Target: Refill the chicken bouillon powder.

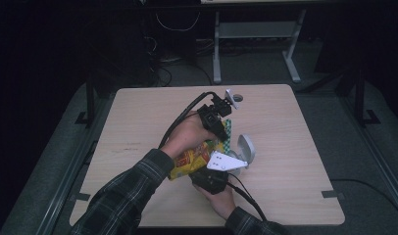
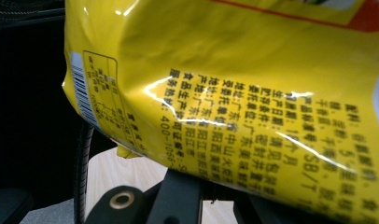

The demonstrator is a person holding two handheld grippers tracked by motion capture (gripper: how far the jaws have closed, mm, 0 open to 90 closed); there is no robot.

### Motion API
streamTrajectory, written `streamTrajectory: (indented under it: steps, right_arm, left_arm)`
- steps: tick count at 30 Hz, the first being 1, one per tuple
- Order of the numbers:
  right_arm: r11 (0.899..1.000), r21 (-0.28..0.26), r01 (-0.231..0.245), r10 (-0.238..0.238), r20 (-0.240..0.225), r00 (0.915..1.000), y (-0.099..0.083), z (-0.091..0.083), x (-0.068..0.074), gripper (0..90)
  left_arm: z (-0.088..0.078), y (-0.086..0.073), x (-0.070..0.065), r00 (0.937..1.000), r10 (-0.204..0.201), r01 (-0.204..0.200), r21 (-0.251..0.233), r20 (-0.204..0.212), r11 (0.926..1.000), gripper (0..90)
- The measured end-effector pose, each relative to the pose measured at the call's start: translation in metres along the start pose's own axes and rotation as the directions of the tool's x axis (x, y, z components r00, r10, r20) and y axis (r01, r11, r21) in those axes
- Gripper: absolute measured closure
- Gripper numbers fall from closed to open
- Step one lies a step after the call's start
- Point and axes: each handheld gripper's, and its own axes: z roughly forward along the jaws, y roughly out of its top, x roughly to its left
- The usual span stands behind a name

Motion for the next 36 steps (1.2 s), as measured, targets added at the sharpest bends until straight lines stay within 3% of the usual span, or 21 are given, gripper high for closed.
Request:
streamTrajectory:
  steps: [36]
  right_arm:
    - [1.0, -0.006, -0.009, 0.009, 0.001, 1.0, 0.0018, -0.0013, -0.0014, 89.9]
  left_arm:
    - [0.0001, 0.0039, -0.0015, 1.0, 0.004, -0.004, 0.008, -0.004, 1.0, 90.0]
